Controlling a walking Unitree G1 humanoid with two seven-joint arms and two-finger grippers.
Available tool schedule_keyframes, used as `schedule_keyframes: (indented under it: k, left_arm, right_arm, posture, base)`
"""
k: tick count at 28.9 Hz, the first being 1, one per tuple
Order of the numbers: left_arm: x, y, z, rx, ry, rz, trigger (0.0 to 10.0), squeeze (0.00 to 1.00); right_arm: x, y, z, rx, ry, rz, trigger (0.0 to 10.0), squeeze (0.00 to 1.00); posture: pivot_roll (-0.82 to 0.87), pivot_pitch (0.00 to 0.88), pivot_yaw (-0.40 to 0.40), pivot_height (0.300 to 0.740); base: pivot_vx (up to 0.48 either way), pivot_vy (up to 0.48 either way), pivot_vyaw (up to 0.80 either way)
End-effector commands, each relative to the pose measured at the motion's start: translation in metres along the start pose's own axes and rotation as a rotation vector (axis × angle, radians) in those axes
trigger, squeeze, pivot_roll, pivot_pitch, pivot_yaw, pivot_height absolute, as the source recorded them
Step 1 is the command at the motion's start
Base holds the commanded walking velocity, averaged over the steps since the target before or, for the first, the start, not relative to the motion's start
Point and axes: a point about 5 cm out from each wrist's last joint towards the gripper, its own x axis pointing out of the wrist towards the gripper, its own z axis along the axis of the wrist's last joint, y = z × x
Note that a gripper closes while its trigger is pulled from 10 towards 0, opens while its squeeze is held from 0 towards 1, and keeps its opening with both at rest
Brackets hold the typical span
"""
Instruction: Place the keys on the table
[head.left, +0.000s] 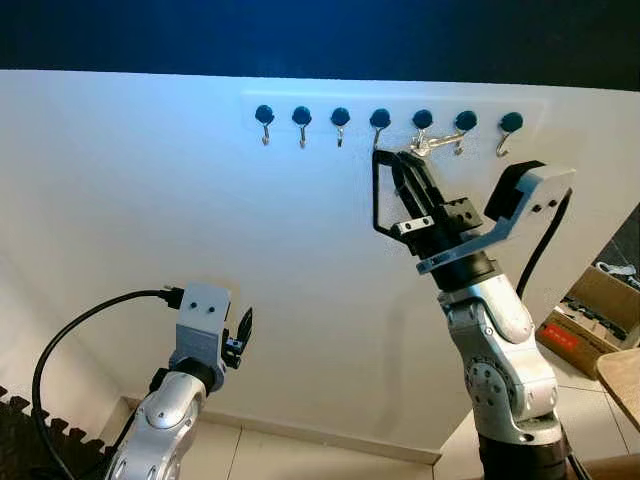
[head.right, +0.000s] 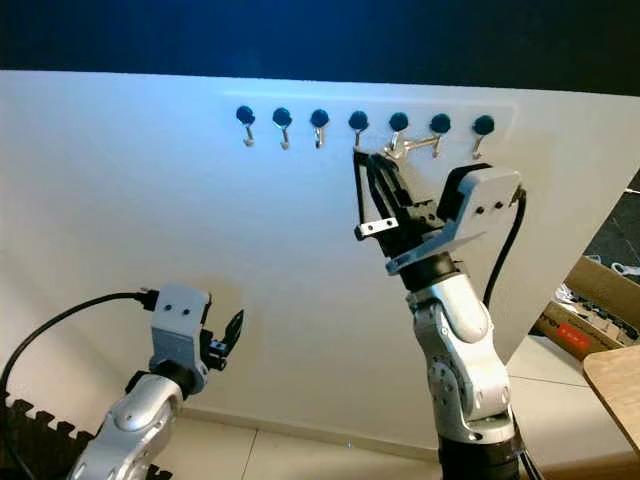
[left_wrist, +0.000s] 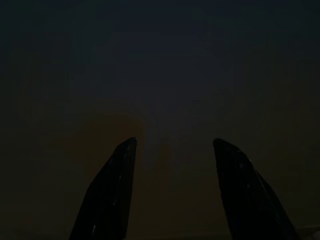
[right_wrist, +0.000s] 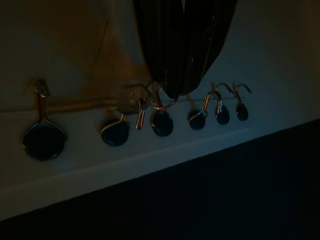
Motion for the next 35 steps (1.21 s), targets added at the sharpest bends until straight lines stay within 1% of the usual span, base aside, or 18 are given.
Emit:
schedule_keyframes:
  k: [1,4,6,11,20,21,22,23,25,28,30,32,33,35]
  left_arm:
    - [0.000,-0.002,-0.005,-0.001,0.023,-0.005,10.0,0.00]
    - [0.000,-0.002,-0.005,-0.001,0.023,-0.004,10.0,0.00]
    - [0.000,-0.002,-0.006,-0.001,0.025,-0.001,10.0,0.00]
    - [-0.001,-0.002,-0.007,-0.002,0.029,0.001,10.0,0.00]
    - [-0.002,-0.001,-0.008,-0.005,0.032,0.009,10.0,0.00]
    - [-0.002,-0.001,-0.009,-0.005,0.032,0.010,10.0,0.00]
    - [-0.002,-0.001,-0.009,-0.005,0.032,0.010,10.0,0.00]
    - [-0.002,-0.001,-0.009,-0.006,0.033,0.011,10.0,0.00]
    - [-0.003,-0.001,-0.009,-0.008,0.034,0.013,10.0,0.00]
    - [-0.004,-0.001,-0.009,-0.008,0.037,0.016,10.0,0.00]
    - [-0.004,0.000,-0.010,-0.008,0.038,0.017,10.0,0.00]
    - [-0.004,-0.001,-0.010,-0.009,0.039,0.016,10.0,0.00]
    - [-0.004,-0.001,-0.010,-0.009,0.039,0.016,10.0,0.00]
    - [-0.004,-0.001,-0.010,-0.009,0.040,0.016,10.0,0.00]
  right_arm:
    - [0.002,0.000,0.001,0.016,-0.007,-0.006,10.0,0.00]
    - [0.005,-0.011,0.002,0.062,-0.015,-0.099,10.0,0.00]
    - [0.006,-0.015,0.003,0.086,-0.023,-0.131,10.0,0.00]
    - [0.015,-0.016,0.010,0.106,-0.064,-0.141,10.0,0.00]
    - [0.019,-0.020,0.013,0.096,-0.089,-0.163,10.0,0.00]
    - [0.019,-0.021,0.013,0.077,-0.086,-0.172,10.0,0.00]
    - [0.019,-0.021,0.013,0.077,-0.086,-0.172,10.0,0.00]
    - [0.019,-0.025,0.009,0.045,-0.059,-0.204,10.0,0.00]
    - [0.016,-0.031,0.004,0.028,-0.032,-0.251,10.0,0.00]
    - [0.012,-0.036,0.001,-0.013,-0.016,-0.297,10.0,0.00]
    - [0.011,-0.037,0.000,-0.077,-0.002,-0.302,10.0,0.00]
    - [0.008,-0.040,-0.007,-0.178,0.036,-0.320,10.0,0.00]
    - [0.008,-0.040,-0.007,-0.178,0.036,-0.320,10.0,0.00]
    - [0.005,-0.041,-0.011,-0.258,0.056,-0.320,10.0,0.00]
  posture:
    - [0.15,0.120,0.038,0.740]
    - [0.16,0.115,0.035,0.740]
    - [0.16,0.114,0.035,0.740]
    - [0.16,0.111,0.032,0.740]
    - [0.17,0.113,0.029,0.740]
    - [0.16,0.113,0.029,0.740]
    - [0.16,0.113,0.029,0.740]
    - [0.16,0.113,0.029,0.740]
    - [0.17,0.118,0.027,0.740]
    - [0.17,0.122,0.030,0.740]
    - [0.17,0.123,0.031,0.740]
    - [0.17,0.123,0.032,0.740]
    - [0.17,0.123,0.032,0.740]
    - [0.17,0.126,0.033,0.740]
  base:
    - [0.000,0.000,0.00]
    - [0.000,0.000,0.00]
    - [0.000,0.000,0.00]
    - [0.000,0.000,0.00]
    - [0.000,0.000,0.00]
    - [0.000,0.000,0.00]
    - [0.000,0.000,0.00]
    - [0.000,0.000,0.00]
    - [0.000,0.000,0.00]
    - [0.000,0.000,0.00]
    - [0.000,0.000,0.00]
    - [0.000,0.000,0.00]
    - [0.000,0.000,0.00]
    - [0.000,0.000,0.00]
